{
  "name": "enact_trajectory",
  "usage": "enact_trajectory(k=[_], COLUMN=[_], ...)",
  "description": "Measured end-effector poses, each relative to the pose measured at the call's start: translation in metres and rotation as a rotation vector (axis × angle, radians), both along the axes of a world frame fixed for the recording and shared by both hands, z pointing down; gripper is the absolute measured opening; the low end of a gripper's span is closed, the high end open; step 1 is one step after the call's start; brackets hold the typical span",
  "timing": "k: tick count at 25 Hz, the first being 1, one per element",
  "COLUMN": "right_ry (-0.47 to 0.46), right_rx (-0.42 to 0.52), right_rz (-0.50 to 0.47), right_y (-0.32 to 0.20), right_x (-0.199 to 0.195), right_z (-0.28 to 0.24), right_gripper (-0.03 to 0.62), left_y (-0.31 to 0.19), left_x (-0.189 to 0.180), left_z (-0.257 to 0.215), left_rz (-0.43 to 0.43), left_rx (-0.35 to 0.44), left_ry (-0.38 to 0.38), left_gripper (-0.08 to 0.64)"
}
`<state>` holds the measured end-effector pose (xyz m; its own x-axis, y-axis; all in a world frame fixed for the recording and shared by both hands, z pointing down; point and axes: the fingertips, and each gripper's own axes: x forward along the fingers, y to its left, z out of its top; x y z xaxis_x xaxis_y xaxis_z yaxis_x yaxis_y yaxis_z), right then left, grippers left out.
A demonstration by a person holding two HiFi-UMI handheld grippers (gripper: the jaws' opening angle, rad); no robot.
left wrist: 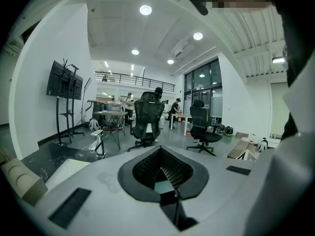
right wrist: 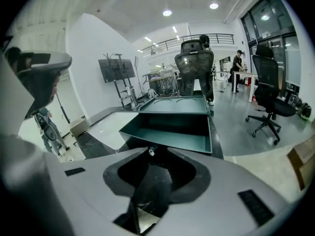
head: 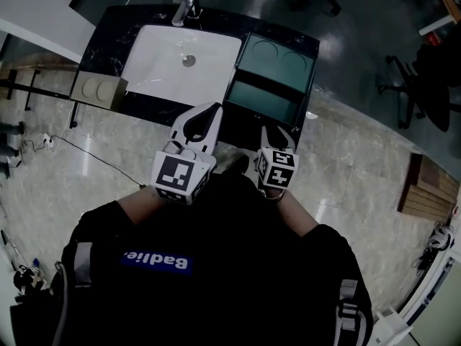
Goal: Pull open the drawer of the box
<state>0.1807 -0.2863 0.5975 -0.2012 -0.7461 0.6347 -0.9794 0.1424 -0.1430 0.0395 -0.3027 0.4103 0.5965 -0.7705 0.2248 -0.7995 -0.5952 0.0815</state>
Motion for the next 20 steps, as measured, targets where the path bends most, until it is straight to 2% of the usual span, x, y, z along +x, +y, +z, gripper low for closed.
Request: enact_trajectory(k=[3,6,10,14,20], right_ry=[-0.038,-0.046,-0.018,0.0,0.004], right_rx=[0.04,0.086,0.115,0.135,0.16], right_rz=[-0.01,-0.017,0.005,0.052,0.108], right_y=[0.009,0.017,0.03,0.054,0.112], right_x=[0.002,-0.003,-0.01,-0.027,-0.073], right_z=[-0.02,-0.039,-0.051,-0.061,-0.08], right_gripper=[0.094,0.094,0.094,0.094,0.094], left_y=[0.006,0.013,0.033,0.059,0.114], left_x=[0.005,0.007,0.006,-0.017,-0.068], left_z=[0.001,-0.008,-0.021,-0.029,-0.024], left_rz=[0.002,-0.001,0.079,0.109,0.149], left_rx=[-0.006,0.003,0.061,0.087,0.08], left_ry=[-0.018,-0.005,0.013,0.041,0.065], left_gripper=[0.0,0.0,0.0,0.0,0.0])
